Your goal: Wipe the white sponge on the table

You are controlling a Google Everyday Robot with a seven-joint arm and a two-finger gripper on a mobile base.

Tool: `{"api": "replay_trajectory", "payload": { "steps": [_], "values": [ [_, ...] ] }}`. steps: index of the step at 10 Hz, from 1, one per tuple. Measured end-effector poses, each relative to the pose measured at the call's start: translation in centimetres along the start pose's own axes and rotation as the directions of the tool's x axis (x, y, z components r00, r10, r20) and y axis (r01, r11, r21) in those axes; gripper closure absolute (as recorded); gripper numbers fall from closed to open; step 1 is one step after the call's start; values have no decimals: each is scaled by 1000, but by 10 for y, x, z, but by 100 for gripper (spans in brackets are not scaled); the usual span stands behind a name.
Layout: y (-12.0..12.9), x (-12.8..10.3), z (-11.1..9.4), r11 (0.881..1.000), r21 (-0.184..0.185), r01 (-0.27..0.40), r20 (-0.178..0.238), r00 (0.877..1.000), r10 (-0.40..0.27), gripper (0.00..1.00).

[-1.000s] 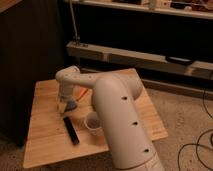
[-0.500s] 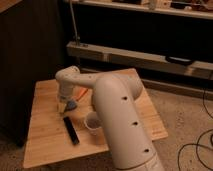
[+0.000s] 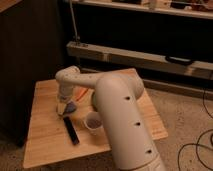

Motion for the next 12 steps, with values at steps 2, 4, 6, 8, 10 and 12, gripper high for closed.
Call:
{"api": "replay_trajectory", "payload": {
  "steps": [2, 4, 6, 8, 10, 12],
  "values": [
    [34, -29, -33, 999, -4, 41, 45, 998, -41, 80],
    [55, -48, -54, 998, -15, 68, 67, 995, -67, 80],
    [68, -56, -58, 995, -33, 96, 79, 993, -93, 80],
    [76, -61, -44, 991, -55, 120, 89, 989, -115, 80],
    [79, -65, -6, 985, -93, 147, 95, 986, -138, 80],
    [81, -69, 30, 977, -128, 170, 84, 983, -160, 80]
  ]
}}
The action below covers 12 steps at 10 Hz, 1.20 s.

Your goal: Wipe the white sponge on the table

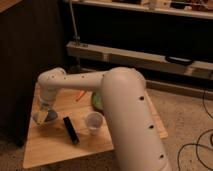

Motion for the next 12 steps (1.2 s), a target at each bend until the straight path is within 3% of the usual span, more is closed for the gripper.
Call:
{"api": "replay_trajectory", "payload": {
  "steps": [1, 3, 5, 7, 8, 10, 12],
  "values": [
    [-3, 2, 11, 1000, -12, -5, -9, 1000, 5, 80],
    [-3, 15, 11, 999, -18, -40, -34, 999, 39, 80],
    [1, 46, -18, 993, 3, -115, -63, 991, 115, 80],
    [6, 80, -43, 984, 22, -178, -86, 980, 180, 80],
    [6, 102, -53, 973, 24, -229, -111, 967, 230, 80],
    [2, 125, -51, 961, 24, -275, -142, 951, 275, 80],
    [-19, 140, -54, 949, 48, -310, -157, 936, 314, 80]
  ]
}}
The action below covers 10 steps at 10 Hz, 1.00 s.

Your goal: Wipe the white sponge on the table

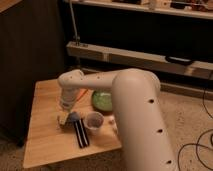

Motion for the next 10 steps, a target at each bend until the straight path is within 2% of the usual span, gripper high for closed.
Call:
{"api": "replay_trajectory", "payload": {
  "steps": [2, 5, 8, 10],
  "values": [
    [-38, 0, -3, 999, 32, -29, 1, 1000, 29, 80],
    [-80, -27, -4, 997, 69, -37, 13, 999, 36, 80],
    [-94, -65, -3, 996, 86, -4, 35, 999, 1, 80],
    [-88, -89, -9, 995, 93, 42, 67, 997, -48, 80]
  ]
}}
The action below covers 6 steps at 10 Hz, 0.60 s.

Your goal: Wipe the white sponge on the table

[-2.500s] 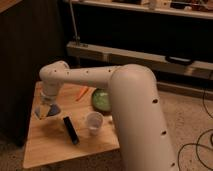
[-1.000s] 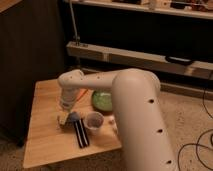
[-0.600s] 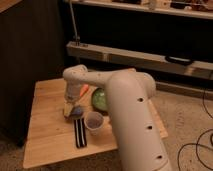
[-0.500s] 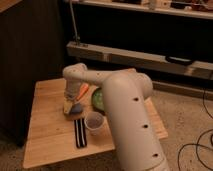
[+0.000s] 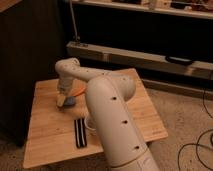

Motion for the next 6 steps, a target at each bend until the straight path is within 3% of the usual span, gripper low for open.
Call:
{"api": "replay_trajectory", "payload": {
  "steps": [2, 6],
  "values": [
    [20, -21, -9, 998, 3, 58, 36, 998, -58, 80],
    [82, -43, -7, 991, -33, 132, 93, 987, -128, 80]
  ]
}}
